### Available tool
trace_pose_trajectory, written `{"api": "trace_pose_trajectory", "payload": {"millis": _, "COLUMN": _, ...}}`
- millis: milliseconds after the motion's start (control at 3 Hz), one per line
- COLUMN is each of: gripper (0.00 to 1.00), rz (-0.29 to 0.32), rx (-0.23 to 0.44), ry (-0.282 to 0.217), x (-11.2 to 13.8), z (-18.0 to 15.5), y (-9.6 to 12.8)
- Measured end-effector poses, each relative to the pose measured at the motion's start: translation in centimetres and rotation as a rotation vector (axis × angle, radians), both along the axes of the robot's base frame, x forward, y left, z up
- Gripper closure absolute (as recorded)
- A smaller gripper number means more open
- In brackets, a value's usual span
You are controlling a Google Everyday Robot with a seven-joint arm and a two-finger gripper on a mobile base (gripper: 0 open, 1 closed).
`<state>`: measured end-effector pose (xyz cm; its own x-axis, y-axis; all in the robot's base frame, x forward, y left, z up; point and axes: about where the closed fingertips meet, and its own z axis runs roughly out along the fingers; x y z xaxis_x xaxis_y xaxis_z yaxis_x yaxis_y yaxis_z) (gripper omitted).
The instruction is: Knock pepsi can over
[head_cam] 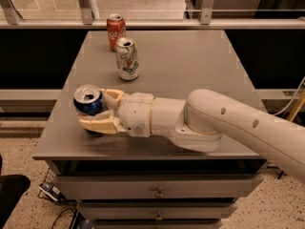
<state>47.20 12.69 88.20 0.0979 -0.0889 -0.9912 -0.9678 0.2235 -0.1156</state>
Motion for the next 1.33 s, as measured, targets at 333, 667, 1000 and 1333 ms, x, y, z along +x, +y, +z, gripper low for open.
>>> {"api": "trace_pose_trajectory", "payload": {"millis": 333, "gripper": 1.0, "rz": -0.009, "rx": -0.046, "ry": -0.005, "x": -0.1, "z": 0.7, "y": -0.6}}
{"api": "trace_pose_trajectory", "payload": {"millis": 667, "gripper": 1.0, "rz": 0.001, "rx": -0.161, "ry": -0.03, "x": -0.4, "z": 2.5, "y": -1.3}}
{"api": "trace_pose_trajectory", "payload": {"millis": 1000, "gripper": 1.0, "rz": 0.011, "rx": -0.318, "ry": -0.051, "x": -0.1, "z": 3.7, "y": -2.8}}
{"api": "trace_pose_trajectory", "payload": {"millis": 1333, "gripper": 1.0, "rz": 0.01, "rx": -0.47, "ry": -0.076, "x": 0.3, "z": 4.6, "y": -3.0}}
